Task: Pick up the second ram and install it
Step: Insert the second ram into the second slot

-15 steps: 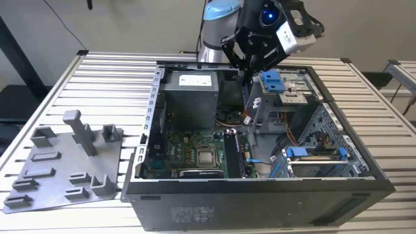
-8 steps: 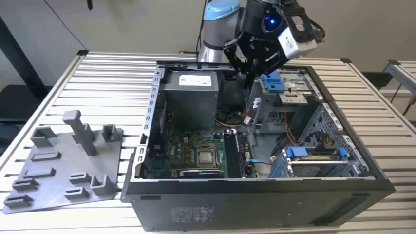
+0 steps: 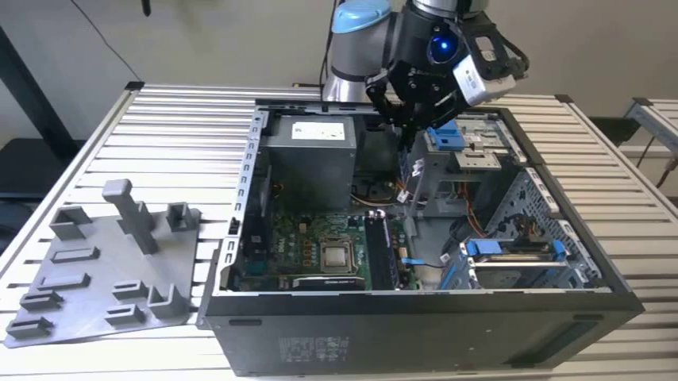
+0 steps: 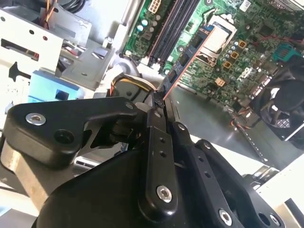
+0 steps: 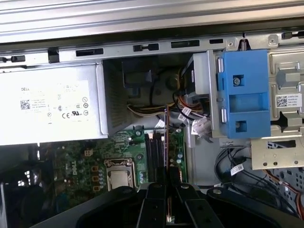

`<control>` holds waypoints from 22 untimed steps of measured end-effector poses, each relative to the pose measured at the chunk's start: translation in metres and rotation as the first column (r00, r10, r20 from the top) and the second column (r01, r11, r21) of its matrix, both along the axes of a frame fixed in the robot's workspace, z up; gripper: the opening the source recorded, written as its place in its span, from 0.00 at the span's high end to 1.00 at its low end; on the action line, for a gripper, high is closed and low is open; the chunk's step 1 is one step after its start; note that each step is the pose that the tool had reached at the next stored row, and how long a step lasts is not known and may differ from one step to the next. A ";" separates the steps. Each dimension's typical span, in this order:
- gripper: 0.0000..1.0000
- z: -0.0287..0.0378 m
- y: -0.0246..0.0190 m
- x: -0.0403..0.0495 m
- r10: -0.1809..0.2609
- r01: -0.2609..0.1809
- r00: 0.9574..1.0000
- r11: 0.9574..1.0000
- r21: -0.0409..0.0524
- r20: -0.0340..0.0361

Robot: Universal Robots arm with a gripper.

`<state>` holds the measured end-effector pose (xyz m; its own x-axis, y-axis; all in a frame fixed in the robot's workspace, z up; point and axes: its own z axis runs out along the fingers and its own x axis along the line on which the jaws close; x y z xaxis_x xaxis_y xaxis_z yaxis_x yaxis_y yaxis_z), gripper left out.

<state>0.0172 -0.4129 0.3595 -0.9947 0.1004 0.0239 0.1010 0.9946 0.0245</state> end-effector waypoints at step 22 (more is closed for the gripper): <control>0.86 -0.0187 -0.0288 -0.0021 0.021 -0.021 1.000 1.000 0.000 0.022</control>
<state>0.0151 -0.4417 0.3408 -0.9968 0.0796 0.0022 0.0796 0.9965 0.0262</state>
